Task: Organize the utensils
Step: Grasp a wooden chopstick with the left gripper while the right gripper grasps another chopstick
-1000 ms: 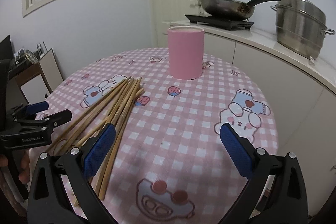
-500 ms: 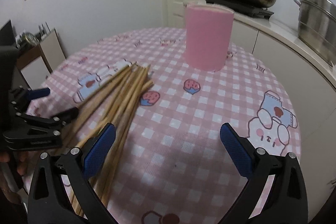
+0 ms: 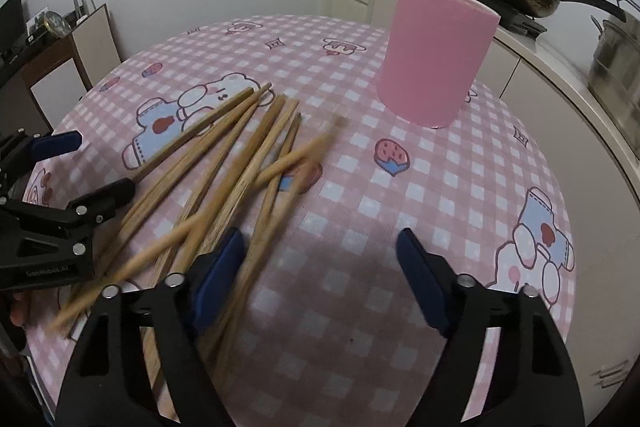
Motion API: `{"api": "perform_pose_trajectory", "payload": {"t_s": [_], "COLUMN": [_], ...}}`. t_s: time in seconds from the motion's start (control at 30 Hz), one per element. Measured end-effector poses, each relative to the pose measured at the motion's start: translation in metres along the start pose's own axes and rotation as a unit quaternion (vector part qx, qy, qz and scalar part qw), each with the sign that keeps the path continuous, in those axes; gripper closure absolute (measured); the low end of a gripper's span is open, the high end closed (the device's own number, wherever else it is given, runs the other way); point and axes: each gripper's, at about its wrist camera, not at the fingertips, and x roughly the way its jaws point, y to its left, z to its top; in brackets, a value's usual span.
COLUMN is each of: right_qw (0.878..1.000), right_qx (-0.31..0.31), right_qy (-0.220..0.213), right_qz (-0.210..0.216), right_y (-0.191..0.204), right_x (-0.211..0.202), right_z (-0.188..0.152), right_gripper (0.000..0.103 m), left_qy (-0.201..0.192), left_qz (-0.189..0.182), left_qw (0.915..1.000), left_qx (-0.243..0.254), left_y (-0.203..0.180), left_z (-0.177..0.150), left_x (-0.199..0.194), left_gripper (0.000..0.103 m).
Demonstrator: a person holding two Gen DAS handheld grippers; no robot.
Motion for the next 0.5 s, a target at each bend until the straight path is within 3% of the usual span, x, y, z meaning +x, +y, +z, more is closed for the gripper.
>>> {"api": "perform_pose_trajectory", "payload": {"t_s": [0.1, 0.2, 0.43, 0.5], "right_qw": [1.000, 0.999, 0.989, 0.988], "right_qx": [0.013, 0.021, 0.078, 0.084], "right_qy": [0.003, 0.013, 0.042, 0.048], "right_qz": [0.017, 0.040, 0.116, 0.117], "right_y": [-0.010, -0.018, -0.044, -0.050], "right_x": [-0.001, 0.000, 0.010, 0.012], "right_z": [0.000, 0.003, 0.019, 0.024], "right_gripper": [0.046, 0.057, 0.062, 0.064], "left_qy": [0.000, 0.000, 0.017, 0.022], "left_qz": [-0.002, -0.024, -0.058, -0.060], "left_qw": [1.0000, 0.9997, 0.9982, 0.9979], "left_qx": [-0.001, 0.000, 0.001, 0.005], "left_y": [0.000, 0.001, -0.004, -0.004], "left_z": [0.000, 0.001, 0.020, 0.023], "left_x": [0.000, 0.001, 0.013, 0.016], "left_gripper": [0.013, 0.022, 0.030, 0.034]}}
